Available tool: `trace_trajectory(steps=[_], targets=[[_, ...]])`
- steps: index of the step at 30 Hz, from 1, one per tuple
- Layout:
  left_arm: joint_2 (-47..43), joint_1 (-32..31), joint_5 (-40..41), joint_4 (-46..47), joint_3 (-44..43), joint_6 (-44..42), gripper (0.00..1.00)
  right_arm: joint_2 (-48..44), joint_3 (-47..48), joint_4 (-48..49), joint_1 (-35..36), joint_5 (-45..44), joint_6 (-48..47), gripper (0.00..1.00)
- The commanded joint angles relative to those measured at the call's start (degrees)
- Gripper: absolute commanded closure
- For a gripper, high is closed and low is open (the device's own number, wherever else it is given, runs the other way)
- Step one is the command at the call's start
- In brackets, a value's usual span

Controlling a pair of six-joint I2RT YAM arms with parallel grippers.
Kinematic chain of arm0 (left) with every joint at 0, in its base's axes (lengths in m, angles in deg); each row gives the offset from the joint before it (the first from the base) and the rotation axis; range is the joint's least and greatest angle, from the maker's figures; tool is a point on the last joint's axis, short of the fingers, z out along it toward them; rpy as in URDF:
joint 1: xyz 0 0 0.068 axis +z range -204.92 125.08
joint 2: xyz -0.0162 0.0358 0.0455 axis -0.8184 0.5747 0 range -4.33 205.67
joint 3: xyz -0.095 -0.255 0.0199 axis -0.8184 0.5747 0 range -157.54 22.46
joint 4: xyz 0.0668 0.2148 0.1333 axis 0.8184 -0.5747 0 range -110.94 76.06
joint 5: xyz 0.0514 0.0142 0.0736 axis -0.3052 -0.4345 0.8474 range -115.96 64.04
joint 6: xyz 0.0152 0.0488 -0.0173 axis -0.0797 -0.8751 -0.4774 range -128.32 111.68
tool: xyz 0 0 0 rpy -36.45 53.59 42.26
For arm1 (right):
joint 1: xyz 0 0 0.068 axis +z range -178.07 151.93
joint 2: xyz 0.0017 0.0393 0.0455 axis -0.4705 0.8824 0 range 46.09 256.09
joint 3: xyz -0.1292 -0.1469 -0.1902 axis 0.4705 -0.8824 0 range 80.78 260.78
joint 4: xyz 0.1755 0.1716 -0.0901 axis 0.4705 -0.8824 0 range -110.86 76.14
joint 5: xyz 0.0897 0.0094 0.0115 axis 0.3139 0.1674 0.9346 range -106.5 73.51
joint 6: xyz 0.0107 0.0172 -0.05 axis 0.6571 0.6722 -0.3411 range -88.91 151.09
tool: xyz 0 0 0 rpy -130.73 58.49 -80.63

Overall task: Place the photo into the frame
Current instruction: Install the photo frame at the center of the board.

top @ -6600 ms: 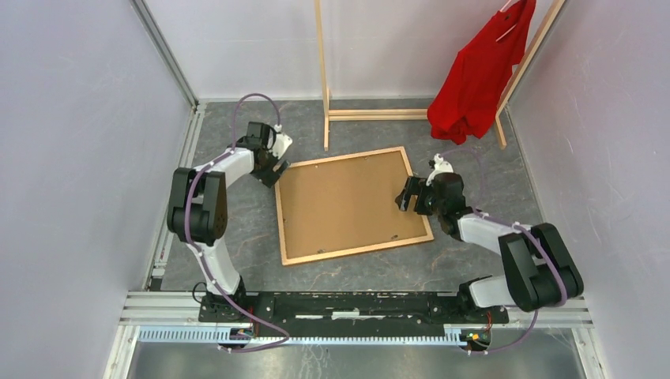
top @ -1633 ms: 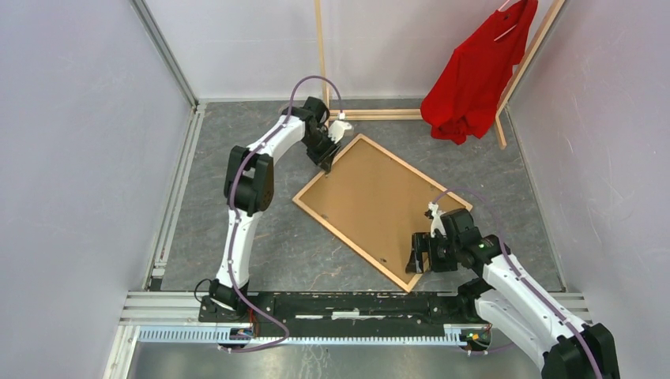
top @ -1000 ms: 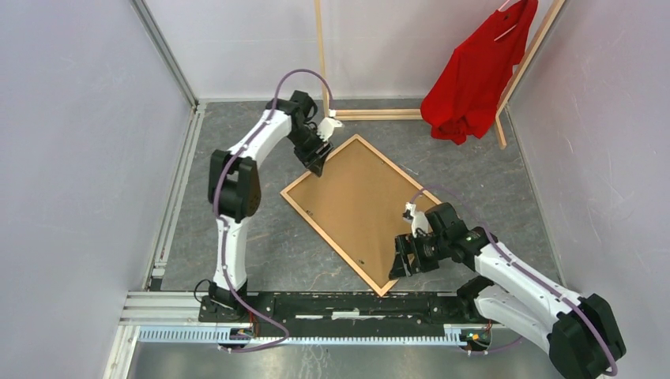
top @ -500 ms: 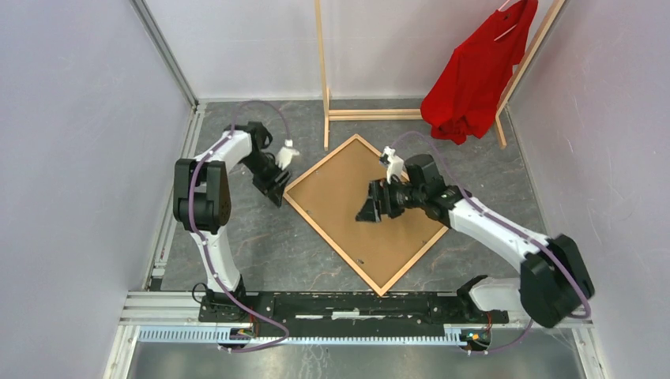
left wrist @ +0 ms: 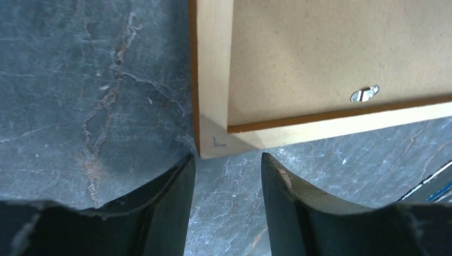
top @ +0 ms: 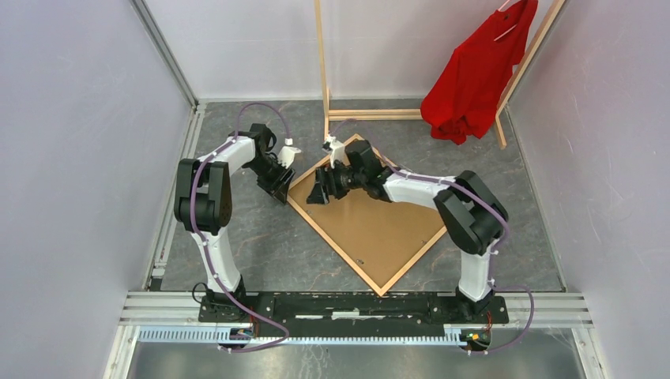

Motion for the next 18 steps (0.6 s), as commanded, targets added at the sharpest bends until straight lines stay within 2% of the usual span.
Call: trace_trajectory(steps=[1, 11, 18], targets=[[2.49, 0.27, 0.26, 5.96, -1.28, 4.57, 0.44, 4.51, 3.39, 4.19, 1.56, 1.69, -1.77, 0.2], [4.81, 0.3, -0.43, 5.66, -2.98, 7.27, 0.46, 11.08, 5.54, 6.67, 3.68, 4.8, -2.33, 0.23], [6.1, 0.32, -0.48, 5.2, -3.98, 7.52, 0.47, 12.99, 7.05, 4.79, 4.57, 5.15, -3.54, 0.23]])
